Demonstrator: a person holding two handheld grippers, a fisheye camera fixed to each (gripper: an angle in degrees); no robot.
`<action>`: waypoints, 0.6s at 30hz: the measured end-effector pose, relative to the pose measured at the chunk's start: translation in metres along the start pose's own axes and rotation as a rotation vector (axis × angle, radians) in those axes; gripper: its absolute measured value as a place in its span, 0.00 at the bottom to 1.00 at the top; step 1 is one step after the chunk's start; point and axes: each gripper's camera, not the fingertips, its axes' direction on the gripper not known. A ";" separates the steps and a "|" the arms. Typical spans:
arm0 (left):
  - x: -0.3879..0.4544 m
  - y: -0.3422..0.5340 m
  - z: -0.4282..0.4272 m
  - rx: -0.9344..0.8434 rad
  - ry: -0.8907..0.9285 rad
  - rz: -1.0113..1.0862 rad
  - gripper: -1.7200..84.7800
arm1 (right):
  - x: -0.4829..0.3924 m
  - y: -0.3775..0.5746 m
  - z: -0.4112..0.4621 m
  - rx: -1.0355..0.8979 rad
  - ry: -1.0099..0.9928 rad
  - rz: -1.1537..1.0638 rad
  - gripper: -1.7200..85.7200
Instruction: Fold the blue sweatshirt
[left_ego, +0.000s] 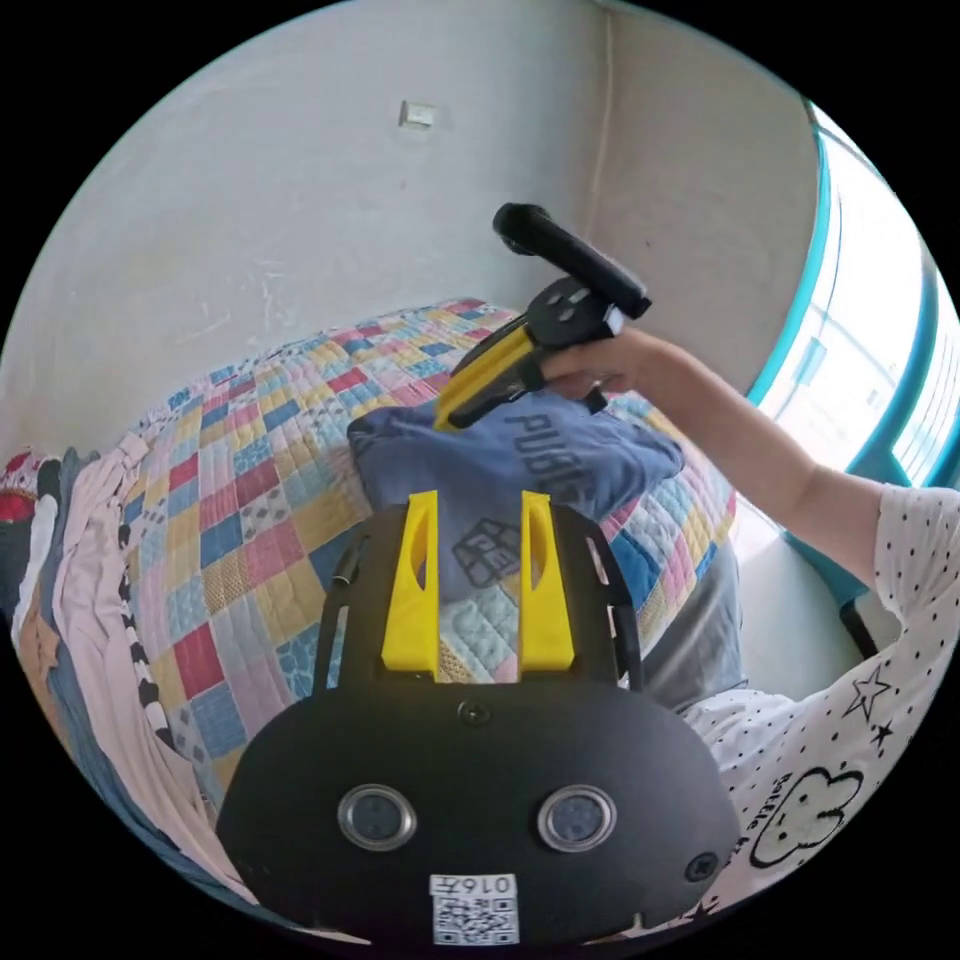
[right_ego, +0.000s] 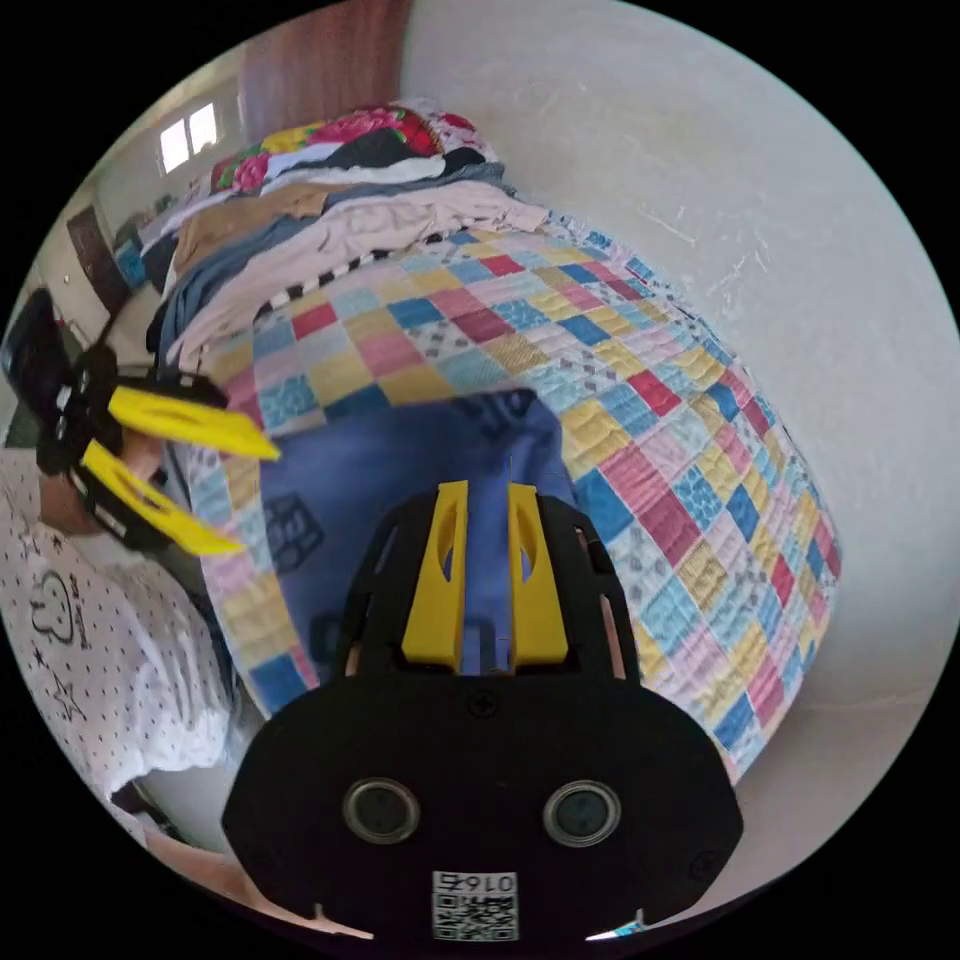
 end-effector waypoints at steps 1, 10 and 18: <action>0.005 0.003 0.012 -0.060 0.005 0.005 0.16 | -0.004 0.005 0.000 -0.014 -0.001 -0.009 0.10; 0.027 0.019 0.020 -0.078 -0.043 0.048 0.17 | -0.029 0.034 0.014 0.001 -0.024 0.059 0.13; 0.012 0.047 -0.016 -0.006 -0.021 -0.033 0.20 | -0.078 0.137 -0.045 0.124 0.099 0.029 0.20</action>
